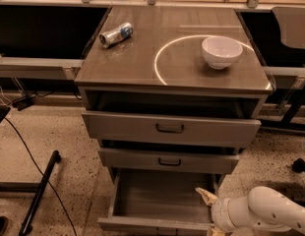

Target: Close bottom drawer

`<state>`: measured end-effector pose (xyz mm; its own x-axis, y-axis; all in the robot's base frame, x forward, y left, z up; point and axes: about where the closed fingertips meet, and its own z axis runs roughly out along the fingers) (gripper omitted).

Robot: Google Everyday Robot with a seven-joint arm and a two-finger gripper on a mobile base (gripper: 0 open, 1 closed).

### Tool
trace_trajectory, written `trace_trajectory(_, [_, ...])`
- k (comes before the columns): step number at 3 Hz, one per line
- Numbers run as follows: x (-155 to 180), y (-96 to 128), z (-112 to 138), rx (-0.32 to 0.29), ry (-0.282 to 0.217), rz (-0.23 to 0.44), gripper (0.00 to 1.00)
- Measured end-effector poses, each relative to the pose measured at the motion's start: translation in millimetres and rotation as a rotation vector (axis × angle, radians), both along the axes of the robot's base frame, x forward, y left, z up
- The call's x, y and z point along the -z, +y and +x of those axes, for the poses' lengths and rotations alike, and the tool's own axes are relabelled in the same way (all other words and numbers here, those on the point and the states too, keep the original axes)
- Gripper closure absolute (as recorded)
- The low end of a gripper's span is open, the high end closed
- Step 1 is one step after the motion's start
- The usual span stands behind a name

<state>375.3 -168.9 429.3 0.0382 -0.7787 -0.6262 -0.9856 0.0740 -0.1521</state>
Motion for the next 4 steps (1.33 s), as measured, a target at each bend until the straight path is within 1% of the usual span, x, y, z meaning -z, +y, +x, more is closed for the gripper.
trace_trajectory(1, [0.0,0.0,0.0,0.0,0.0,0.0,0.0])
trace_trajectory(2, [25.3,-8.6,-0.9,0.011,-0.01,0.043,0.0])
trace_trajectory(3, [82.0,-50.2,4.6,0.025,-0.074,0.088,0.18])
trace_trajectory(4, [141.7,-59.9,-4.2,0.016,-0.074,0.151,0.41])
